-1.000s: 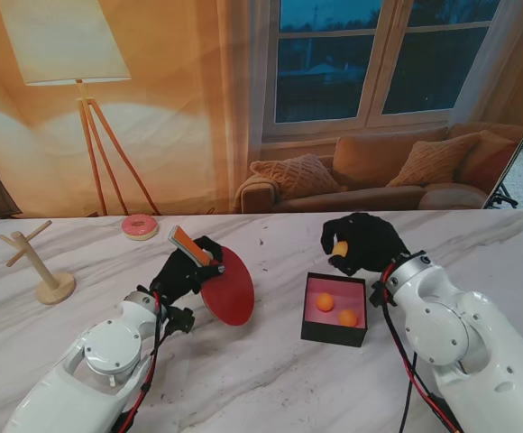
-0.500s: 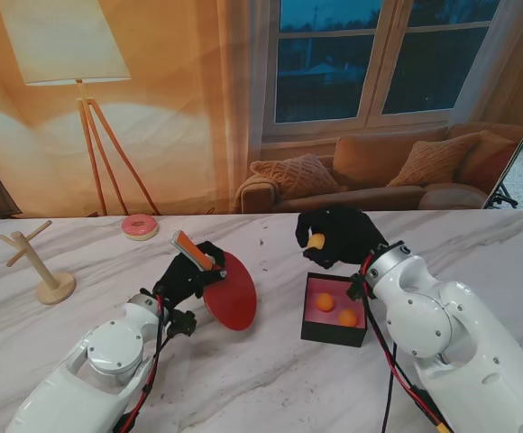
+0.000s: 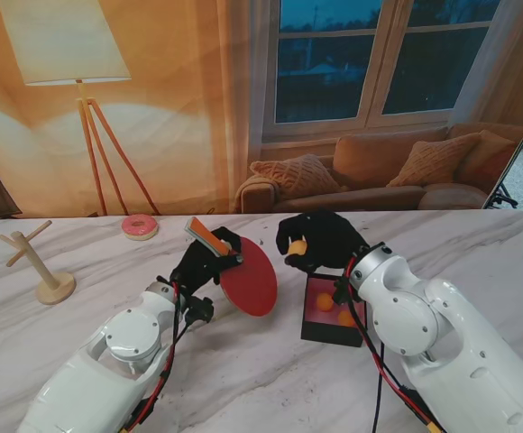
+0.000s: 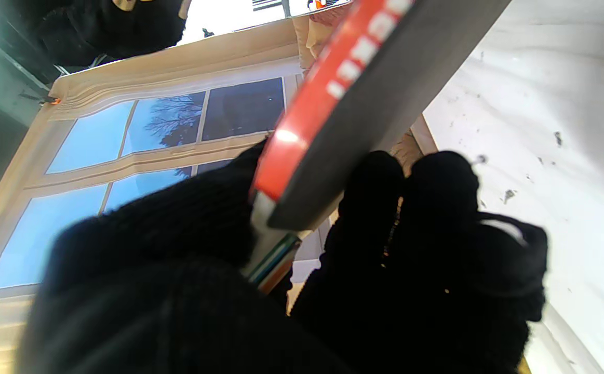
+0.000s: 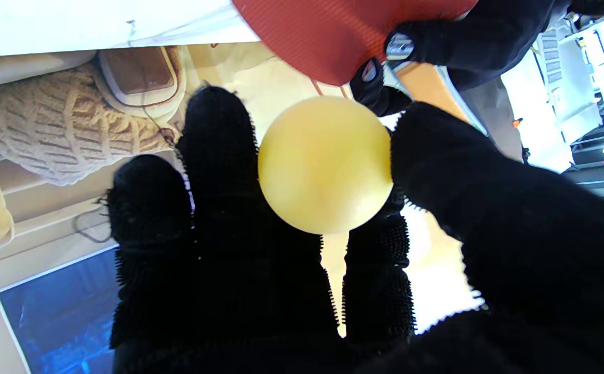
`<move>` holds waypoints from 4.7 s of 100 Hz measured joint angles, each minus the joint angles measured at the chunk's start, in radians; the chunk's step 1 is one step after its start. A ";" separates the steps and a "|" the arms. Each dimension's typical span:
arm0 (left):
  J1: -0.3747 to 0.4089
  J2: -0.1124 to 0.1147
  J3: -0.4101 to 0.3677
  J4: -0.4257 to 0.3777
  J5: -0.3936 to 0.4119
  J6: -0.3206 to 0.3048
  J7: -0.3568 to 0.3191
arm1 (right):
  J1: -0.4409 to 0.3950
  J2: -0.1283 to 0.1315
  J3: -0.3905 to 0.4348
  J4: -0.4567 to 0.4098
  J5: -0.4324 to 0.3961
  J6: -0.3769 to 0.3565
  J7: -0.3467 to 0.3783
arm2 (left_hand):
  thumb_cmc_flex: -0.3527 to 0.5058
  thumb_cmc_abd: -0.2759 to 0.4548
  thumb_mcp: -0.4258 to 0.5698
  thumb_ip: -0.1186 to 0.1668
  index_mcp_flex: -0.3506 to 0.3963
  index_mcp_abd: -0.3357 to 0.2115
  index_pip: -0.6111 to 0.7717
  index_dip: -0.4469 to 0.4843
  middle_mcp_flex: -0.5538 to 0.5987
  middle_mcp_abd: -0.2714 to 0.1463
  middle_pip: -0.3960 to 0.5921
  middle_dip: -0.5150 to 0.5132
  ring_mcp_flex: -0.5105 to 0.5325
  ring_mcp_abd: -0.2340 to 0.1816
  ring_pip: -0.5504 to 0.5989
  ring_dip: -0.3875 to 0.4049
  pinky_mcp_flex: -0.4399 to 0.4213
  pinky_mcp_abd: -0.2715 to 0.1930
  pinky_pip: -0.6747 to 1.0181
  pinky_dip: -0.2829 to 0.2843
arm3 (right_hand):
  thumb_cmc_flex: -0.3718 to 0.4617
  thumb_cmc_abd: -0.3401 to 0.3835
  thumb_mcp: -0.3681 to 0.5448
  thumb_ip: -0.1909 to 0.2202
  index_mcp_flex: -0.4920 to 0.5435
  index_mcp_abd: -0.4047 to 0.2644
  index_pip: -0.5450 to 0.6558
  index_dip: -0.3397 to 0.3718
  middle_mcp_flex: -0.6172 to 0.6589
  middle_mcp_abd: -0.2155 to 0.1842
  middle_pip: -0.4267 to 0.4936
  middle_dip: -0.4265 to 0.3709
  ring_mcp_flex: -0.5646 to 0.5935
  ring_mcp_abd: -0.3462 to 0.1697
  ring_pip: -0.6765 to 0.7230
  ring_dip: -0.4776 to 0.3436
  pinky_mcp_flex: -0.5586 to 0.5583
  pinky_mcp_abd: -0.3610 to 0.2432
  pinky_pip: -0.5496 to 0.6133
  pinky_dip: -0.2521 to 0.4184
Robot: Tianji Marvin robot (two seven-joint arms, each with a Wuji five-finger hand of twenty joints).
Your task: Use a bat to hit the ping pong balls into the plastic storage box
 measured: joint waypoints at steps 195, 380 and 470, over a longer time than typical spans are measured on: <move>0.099 0.031 -0.162 -0.049 0.186 0.136 -0.054 | -0.186 -0.034 0.138 0.115 -0.029 0.091 -0.213 | 0.000 -0.001 0.001 0.000 0.011 0.001 0.005 0.008 0.022 0.000 -0.010 0.002 0.000 0.000 0.000 0.000 0.000 0.001 0.000 0.001 | -0.254 0.191 -0.163 0.122 -0.246 0.129 -0.453 0.105 -0.255 -0.039 -0.122 -0.091 -0.309 -0.011 -0.205 0.043 -0.301 0.000 -0.143 0.101; 0.225 0.107 -0.340 -0.059 0.390 0.231 -0.221 | -0.237 -0.042 0.134 0.155 0.048 0.121 -0.222 | -0.174 0.234 -0.596 0.121 -0.361 0.089 -1.015 -0.658 -0.624 -0.163 -0.350 -0.324 -0.564 -0.008 -0.446 -0.031 -0.703 -0.151 -0.494 -0.040 | -0.254 0.235 -0.200 0.123 -0.248 0.146 -0.469 0.075 -0.296 -0.036 -0.125 -0.108 -0.372 -0.011 -0.262 0.032 -0.350 0.000 -0.202 0.113; 0.270 0.044 -0.393 -0.037 0.323 0.224 -0.005 | -0.225 -0.036 0.101 0.151 0.059 0.159 -0.172 | -0.062 0.256 -0.508 0.098 -0.070 0.079 -0.593 -0.402 -0.443 -0.100 -0.225 -0.291 -0.486 -0.007 -0.307 -0.011 -0.578 -0.135 -0.410 -0.011 | -0.254 0.238 -0.200 0.123 -0.244 0.136 -0.455 0.075 -0.307 -0.025 -0.122 -0.112 -0.372 -0.011 -0.252 0.032 -0.350 0.000 -0.200 0.113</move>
